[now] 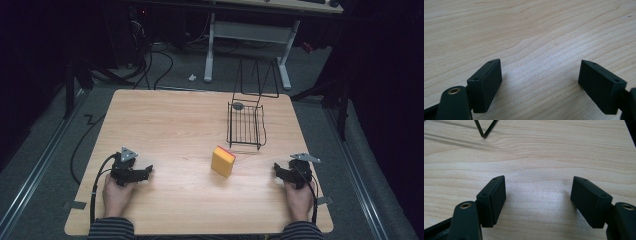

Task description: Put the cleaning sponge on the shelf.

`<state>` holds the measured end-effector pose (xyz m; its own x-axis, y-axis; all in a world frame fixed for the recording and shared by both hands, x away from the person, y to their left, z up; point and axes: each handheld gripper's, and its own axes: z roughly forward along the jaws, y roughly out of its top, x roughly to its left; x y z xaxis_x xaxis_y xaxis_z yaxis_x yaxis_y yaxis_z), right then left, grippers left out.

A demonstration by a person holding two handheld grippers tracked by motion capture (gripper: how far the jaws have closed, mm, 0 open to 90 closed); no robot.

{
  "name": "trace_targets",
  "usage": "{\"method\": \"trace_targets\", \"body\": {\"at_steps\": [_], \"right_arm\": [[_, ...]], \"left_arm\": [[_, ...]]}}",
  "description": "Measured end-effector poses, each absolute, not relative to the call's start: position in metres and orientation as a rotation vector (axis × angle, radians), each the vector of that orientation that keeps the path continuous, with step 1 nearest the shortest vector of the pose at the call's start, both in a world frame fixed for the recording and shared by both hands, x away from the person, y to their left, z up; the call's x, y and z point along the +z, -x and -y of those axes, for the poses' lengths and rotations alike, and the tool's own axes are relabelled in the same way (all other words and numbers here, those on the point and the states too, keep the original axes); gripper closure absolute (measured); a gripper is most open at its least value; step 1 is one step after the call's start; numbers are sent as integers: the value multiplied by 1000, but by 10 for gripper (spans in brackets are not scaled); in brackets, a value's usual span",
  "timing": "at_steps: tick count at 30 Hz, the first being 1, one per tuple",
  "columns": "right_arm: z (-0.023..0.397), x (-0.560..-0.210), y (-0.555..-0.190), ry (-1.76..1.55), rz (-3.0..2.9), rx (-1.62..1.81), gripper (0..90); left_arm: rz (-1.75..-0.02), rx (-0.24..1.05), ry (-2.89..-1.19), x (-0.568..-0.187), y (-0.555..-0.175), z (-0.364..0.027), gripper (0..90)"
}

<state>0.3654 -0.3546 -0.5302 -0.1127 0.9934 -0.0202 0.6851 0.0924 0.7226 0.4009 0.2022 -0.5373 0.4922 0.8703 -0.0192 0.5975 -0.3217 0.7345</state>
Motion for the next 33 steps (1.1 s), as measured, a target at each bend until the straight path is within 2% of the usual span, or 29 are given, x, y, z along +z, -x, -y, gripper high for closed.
{"method": "trace_targets", "body": {"at_steps": [12,22,33], "right_arm": [[355,-530,-365,-1652,-1853,775,299],[355,-530,-366,-1638,-1880,777,267],[357,-530,-364,-1640,-1879,784,289]], "left_arm": [[-1204,504,-2044,-537,-401,-202,195],[-1204,504,-2043,-537,-401,-202,195],[-1204,504,-2044,-537,-401,-202,195]]}}
